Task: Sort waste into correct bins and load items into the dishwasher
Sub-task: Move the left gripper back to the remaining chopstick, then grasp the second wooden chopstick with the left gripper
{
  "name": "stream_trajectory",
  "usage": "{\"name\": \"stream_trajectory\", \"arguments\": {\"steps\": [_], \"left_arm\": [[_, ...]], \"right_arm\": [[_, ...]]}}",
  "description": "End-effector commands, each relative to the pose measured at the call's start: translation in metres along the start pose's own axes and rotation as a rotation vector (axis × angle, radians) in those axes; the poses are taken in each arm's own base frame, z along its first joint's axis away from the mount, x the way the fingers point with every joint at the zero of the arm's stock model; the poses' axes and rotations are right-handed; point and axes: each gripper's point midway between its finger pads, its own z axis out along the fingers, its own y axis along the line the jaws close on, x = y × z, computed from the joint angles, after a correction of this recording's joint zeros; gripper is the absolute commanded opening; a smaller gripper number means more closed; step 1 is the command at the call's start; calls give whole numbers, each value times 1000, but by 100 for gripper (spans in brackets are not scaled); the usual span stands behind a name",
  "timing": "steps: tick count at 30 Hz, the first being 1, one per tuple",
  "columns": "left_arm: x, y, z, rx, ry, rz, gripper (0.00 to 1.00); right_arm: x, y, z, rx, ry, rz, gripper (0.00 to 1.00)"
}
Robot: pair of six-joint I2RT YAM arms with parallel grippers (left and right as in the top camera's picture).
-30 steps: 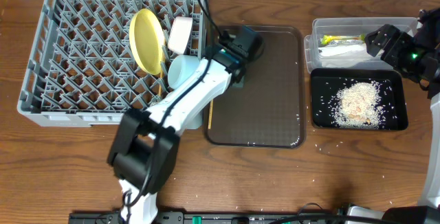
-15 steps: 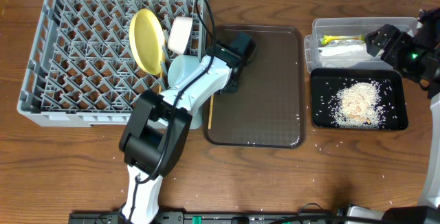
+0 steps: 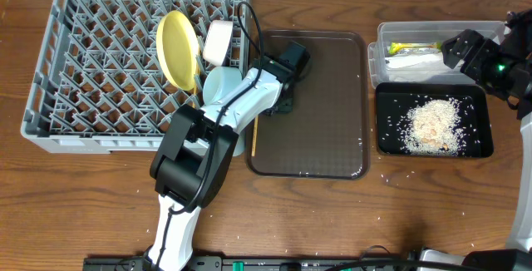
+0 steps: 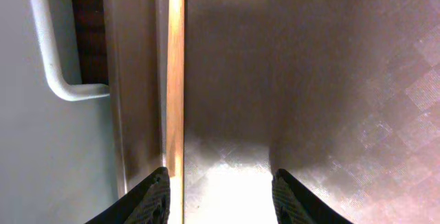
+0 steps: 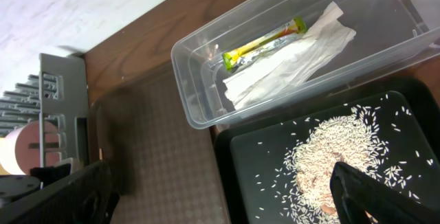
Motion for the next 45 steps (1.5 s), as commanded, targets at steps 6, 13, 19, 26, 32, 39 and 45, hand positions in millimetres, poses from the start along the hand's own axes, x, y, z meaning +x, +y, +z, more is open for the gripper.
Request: {"name": "stream_trajectory", "arguments": {"steps": [6,13,19,26,32,39,45], "left_arm": [[11,8,18,-13,32,-23,50],[19,11,27,-16,38,-31,50],[29,13,34,-16,58,-71,49],[35,-9,32,92,97,-71,48],[45,-29,28,104,92,-17,45],[47,-43,28,89,37,28,38],[41,-38,29,72,15,19,19]], "right_arm": [[-5,4,-6,-11,-17,1,99],[-5,4,-6,-11,-18,1,99],[-5,4,-6,-11,-18,1,99],[-5,4,-6,-11,-17,1,99],[-5,4,-6,-11,-18,1,99],[-5,4,-6,-11,-18,1,99],[-5,4,-6,-11,-18,1,99]]}}
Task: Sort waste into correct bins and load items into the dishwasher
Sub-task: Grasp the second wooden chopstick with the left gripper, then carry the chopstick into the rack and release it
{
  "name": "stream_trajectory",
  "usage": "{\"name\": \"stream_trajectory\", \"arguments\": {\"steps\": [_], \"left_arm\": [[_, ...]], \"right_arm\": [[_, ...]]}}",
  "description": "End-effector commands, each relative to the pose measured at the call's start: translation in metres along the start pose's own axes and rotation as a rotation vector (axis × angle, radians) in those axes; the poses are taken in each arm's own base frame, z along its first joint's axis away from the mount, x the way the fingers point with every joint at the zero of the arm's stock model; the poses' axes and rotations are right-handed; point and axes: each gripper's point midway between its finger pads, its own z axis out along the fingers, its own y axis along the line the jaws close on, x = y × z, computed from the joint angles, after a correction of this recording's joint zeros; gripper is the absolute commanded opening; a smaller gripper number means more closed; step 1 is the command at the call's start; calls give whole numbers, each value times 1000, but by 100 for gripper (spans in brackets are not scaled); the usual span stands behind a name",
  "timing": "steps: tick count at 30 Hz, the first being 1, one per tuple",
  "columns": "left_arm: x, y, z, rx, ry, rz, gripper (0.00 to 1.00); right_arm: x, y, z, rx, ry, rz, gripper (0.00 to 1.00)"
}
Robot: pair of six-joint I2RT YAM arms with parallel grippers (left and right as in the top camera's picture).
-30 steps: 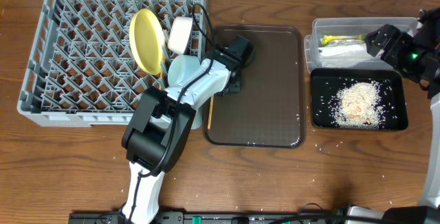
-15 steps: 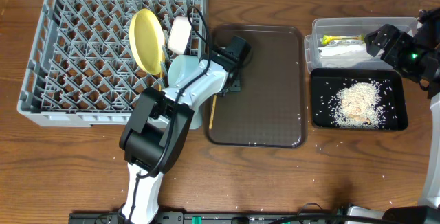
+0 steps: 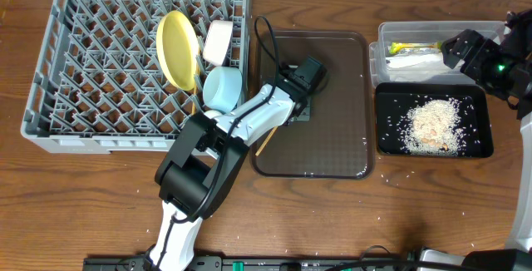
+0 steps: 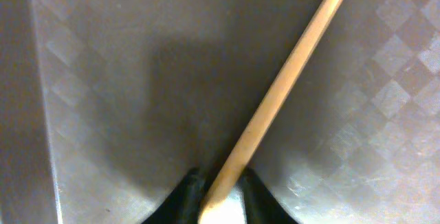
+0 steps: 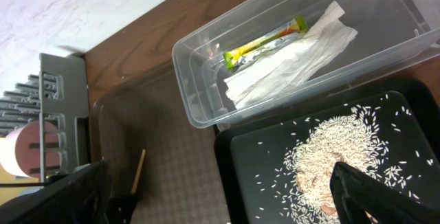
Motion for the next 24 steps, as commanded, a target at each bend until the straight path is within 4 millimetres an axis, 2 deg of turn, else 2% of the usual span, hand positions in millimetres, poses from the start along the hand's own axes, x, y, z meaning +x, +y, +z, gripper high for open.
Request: {"name": "stream_trajectory", "arguments": {"steps": [1,3,7,11,14,17,20,24], "left_arm": [[26,19,23,-62,77,7,13],[25,21,23,-69,72,8,8],[16,16,19,-55,55,72,7],[-4,8,-3,-25,2,113,8],[-24,2,-33,7,-61,125,7],[-47,4,-71,37,-145,104,7],[-67,16,-115,66,-231,77,8],[-85,44,-172,80,-333,46,7]], "right_arm": [[-5,4,-6,-11,-17,1,99],[-5,4,-6,-11,-17,1,99],[-5,4,-6,-11,-18,1,99],[-5,4,-6,-11,-17,1,99],[-5,4,-6,-11,-17,1,99],[-5,4,-6,-11,-17,1,99],[-5,4,-6,-11,-17,1,99],[-5,4,-6,-11,-18,1,99]]}}
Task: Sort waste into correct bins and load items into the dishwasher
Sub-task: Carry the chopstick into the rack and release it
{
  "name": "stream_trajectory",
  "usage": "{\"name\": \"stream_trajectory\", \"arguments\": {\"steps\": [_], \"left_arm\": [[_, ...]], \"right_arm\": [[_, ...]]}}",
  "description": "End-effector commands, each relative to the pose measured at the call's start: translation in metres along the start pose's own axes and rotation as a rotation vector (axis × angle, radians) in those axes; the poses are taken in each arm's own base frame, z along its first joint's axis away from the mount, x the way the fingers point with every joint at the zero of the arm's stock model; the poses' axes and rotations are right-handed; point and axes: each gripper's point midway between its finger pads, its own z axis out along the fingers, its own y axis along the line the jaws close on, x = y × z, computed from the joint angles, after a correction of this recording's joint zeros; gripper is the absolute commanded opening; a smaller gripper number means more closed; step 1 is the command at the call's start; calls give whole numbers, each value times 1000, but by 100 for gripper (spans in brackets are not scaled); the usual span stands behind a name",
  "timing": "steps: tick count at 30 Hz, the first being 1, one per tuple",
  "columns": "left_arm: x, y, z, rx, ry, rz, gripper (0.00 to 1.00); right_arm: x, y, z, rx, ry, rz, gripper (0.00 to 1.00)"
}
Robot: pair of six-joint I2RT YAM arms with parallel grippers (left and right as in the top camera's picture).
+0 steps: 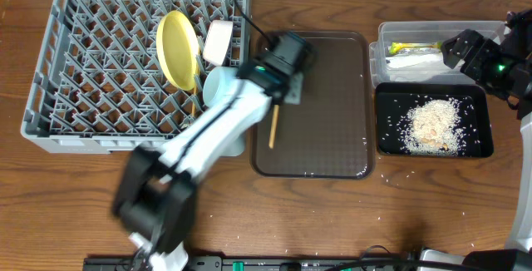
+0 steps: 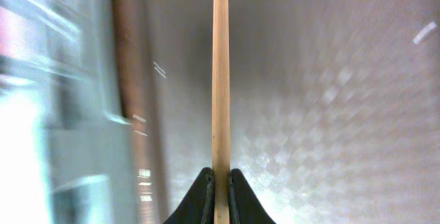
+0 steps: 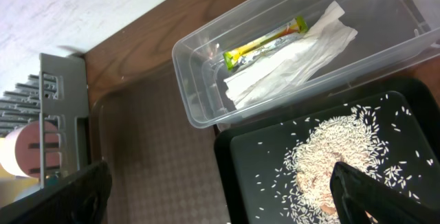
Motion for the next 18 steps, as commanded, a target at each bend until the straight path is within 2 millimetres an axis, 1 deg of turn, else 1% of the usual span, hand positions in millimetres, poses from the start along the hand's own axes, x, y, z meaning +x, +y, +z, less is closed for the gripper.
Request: {"name": "stream_trajectory", "arguments": {"steps": [1,2,4,5,7,9,11,13,16,18], "left_arm": [[-44,26,-63,8,-153,-8,7],[-48,33,-73,4,-170,-1,7],[-55,55,-86,-43,-201,-3,7],[-57,71,-89,-94,-210,-18,7],[-58,100,-89,-195,-205,-23,7],[-55,123,-82,-263,-184,-19,8],[-50,150,-72,-333,-155,-48,7],[-46,170,-60,-379,-124,-73,7],[-41,195,-41,-417,-75,-84,7],[-37,208,-28,-436,-40,-67,7]], "right_arm": [[-5,4,-6,-11,-17,1,99],[-5,4,-6,-11,-18,1,99],[-5,4,-6,-11,-17,1,99],[-5,4,-6,-11,-17,1,99],[-5,4,-6,-11,-18,1,99],[-5,4,-6,-11,-17,1,99],[-5,4,-6,-11,-18,1,99],[-5,4,-6,-11,-17,1,99],[-5,4,-6,-11,-18,1,99],[-5,4,-6,-11,-17,1,99]]}}
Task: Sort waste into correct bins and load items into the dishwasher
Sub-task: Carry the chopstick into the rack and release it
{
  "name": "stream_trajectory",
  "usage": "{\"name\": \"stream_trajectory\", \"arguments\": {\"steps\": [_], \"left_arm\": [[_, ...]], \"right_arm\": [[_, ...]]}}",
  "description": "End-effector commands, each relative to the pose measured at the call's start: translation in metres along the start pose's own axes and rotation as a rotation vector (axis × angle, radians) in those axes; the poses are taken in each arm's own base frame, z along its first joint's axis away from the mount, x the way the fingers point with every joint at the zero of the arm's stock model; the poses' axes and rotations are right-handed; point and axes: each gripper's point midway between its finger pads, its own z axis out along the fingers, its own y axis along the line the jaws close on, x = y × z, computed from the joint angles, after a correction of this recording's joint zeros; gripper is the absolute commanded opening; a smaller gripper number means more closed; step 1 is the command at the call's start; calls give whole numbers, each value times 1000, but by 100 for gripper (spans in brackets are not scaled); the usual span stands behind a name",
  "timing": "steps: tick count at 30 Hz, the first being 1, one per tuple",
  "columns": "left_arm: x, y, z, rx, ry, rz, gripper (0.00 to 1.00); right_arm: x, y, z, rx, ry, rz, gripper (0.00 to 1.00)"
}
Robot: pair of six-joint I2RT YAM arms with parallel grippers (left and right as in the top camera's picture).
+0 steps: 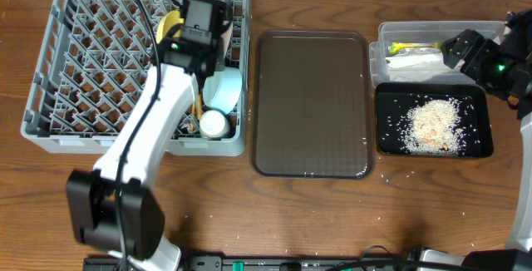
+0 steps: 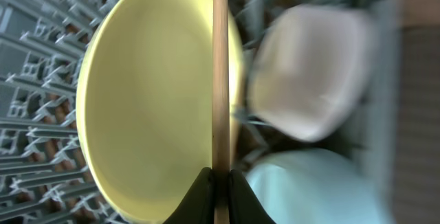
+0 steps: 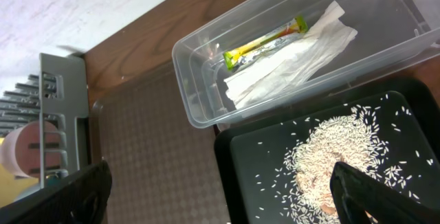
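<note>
My left gripper (image 2: pixel 220 183) is shut on the lower end of a wooden chopstick (image 2: pixel 220 59). It holds the stick upright in front of the yellow plate (image 2: pixel 151 107) standing in the grey dish rack (image 1: pixel 50 96). In the overhead view the left gripper (image 1: pixel 202 15) covers most of the plate. A white cup (image 2: pixel 313 73) and a light blue bowl (image 1: pixel 223 88) sit beside the plate. My right gripper (image 3: pixel 227 196) is open over the black tray of rice (image 1: pixel 432 121), with nothing between its fingers.
A brown serving tray (image 1: pixel 312 105) lies between the rack and the bins. A clear bin (image 1: pixel 416 51) at the back right holds a green-yellow wrapper (image 3: pixel 265 42) and a white napkin (image 3: pixel 289 66). A small white round item (image 1: pixel 214 124) sits at the rack's front right corner.
The left gripper, still shut on the chopstick, has moved from over the brown tray's left side to over the rack, in front of the yellow plate. The right arm has not moved.
The left gripper first stood open around the chopstick lying along the brown tray's left edge. Then it was shut on the stick, which lay skewed on the tray. Later it held the stick above the tray, and now holds it over the rack.
</note>
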Motion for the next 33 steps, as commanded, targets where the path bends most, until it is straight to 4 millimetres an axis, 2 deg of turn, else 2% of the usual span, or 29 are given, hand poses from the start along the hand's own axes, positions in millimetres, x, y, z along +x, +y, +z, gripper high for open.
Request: {"name": "stream_trajectory", "arguments": {"steps": [1,4,7,8,10,12,17,21,24,25,26,33], "left_arm": [[11,21,28,-73,54,63,7],[19,27,47,-91,93,87,7],[22,28,55,-96,107,86,8],[22,27,56,-95,109,86,14],[21,26,56,-87,103,84,41],[21,26,55,-87,102,83,46],[14,29,43,-84,78,49,50],[-1,33,17,-56,15,3,53],[-10,30,-13,21,-28,-17,54],[-10,29,-36,75,-43,-23,56],[-8,30,-59,116,-53,-27,62],[5,56,-130,130,-114,-44,65]], "right_arm": [[-5,4,-6,-11,-18,1,99],[-5,4,-6,-11,-17,1,99],[-5,4,-6,-11,-17,1,99],[-5,4,-6,-11,-17,1,99],[-5,4,-6,-11,-17,1,99],[-5,4,-6,-11,-17,1,99],[-5,4,-6,-11,-17,1,99],[-5,4,-6,-11,-17,1,99],[-5,4,-6,-11,-18,1,99],[-5,4,-6,-11,-18,1,99],[-5,4,-6,-11,-18,1,99],[-5,4,-6,-11,-17,1,99]]}}
